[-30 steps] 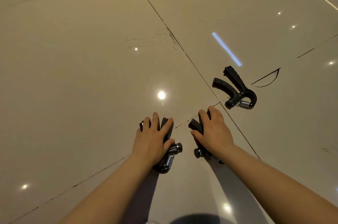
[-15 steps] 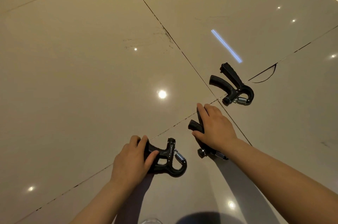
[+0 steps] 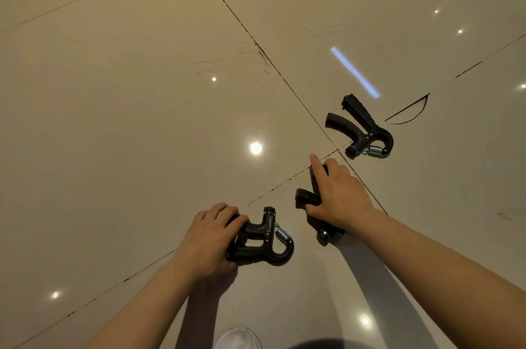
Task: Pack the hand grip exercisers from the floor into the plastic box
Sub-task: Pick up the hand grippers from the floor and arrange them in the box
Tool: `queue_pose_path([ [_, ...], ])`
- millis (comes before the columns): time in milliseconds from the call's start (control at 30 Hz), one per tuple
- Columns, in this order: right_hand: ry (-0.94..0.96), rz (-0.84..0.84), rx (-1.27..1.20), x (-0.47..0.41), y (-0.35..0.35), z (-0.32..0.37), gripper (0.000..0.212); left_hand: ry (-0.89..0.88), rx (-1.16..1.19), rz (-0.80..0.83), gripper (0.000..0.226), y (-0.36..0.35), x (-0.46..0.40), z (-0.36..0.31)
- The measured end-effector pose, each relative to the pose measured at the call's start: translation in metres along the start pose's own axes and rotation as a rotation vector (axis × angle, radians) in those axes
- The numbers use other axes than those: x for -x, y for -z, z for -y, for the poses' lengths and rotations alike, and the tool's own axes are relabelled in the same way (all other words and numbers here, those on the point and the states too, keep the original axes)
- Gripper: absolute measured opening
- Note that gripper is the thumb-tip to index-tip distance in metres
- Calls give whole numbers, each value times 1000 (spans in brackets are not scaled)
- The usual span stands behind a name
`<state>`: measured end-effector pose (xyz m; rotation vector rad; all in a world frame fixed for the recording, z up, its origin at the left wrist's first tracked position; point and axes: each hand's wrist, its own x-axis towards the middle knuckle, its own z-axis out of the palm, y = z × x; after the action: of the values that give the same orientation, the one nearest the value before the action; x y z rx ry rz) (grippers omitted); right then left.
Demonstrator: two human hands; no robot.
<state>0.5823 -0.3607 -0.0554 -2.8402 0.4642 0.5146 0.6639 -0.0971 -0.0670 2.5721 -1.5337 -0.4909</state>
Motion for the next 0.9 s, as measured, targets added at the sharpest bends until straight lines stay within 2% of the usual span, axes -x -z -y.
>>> queue_pose_path([
  [167, -9, -72, -60, 41, 15, 1, 107, 14, -8, -102, 77, 8, 24, -28],
  [367, -67, -180, -151, 127, 18, 6, 108, -19, 16, -272, 65, 20, 63, -83],
  [467, -88, -245, -210, 179, 16, 7, 107, -52, 49, -336, 68, 21, 99, -111],
  [733, -3, -432, 90, 378, 42, 26, 98, -260, -15, -424, 68, 57, 218, -200],
  [900, 8, -440, 240, 515, 61, 61, 90, -416, -142, -515, 63, 115, 312, -266],
])
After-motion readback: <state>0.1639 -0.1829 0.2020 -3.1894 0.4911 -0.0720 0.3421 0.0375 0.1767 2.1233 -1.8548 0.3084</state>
